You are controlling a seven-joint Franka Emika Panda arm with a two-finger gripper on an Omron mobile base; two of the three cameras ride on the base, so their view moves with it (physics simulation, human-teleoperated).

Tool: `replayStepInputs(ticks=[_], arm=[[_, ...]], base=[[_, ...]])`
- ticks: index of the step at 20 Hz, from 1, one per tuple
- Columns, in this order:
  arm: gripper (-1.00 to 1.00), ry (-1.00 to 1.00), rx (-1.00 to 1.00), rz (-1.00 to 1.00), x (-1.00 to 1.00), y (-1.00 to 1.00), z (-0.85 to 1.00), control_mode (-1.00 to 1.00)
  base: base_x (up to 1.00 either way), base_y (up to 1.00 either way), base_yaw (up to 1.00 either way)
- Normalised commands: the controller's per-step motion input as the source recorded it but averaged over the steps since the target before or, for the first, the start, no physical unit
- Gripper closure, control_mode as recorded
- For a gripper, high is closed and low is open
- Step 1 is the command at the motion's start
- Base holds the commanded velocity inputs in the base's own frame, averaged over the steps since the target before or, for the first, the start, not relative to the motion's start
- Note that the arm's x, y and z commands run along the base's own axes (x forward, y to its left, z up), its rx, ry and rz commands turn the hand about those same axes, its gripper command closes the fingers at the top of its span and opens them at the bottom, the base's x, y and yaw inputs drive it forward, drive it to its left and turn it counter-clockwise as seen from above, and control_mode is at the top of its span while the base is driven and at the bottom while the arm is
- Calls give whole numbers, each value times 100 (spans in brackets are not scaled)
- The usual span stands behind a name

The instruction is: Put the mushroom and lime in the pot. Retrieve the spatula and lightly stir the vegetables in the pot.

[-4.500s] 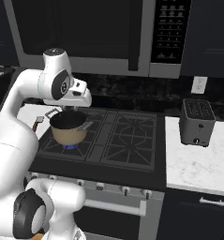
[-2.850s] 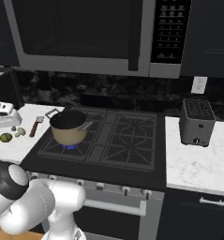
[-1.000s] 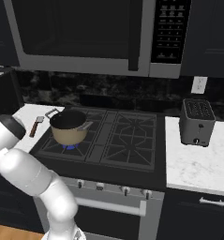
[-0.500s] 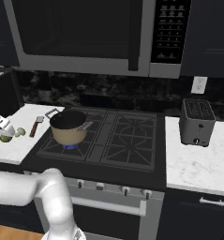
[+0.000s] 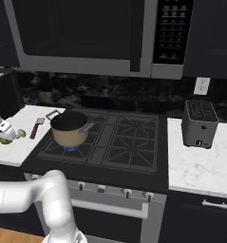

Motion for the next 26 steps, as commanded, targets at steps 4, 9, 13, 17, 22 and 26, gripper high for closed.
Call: replayStepInputs(ticks=[4, 9, 13, 17, 22, 26], arm=[[-100, -2, 2, -2, 20, 3, -17, -100], [-100, 0, 3, -1, 17, 7, -18, -100], [-100, 0, 2, -3, 13, 1, -27, -100], [100, 0, 1, -4, 6, 2, -28, -100], [100, -1, 0, -3, -2, 0, -2, -100], [100, -2, 4, -1, -18, -22, 53, -100]], base=[[0, 0, 0], [0, 0, 0], [0, 0, 0], [0, 0, 0], [0, 0, 0], [0, 0, 0]])
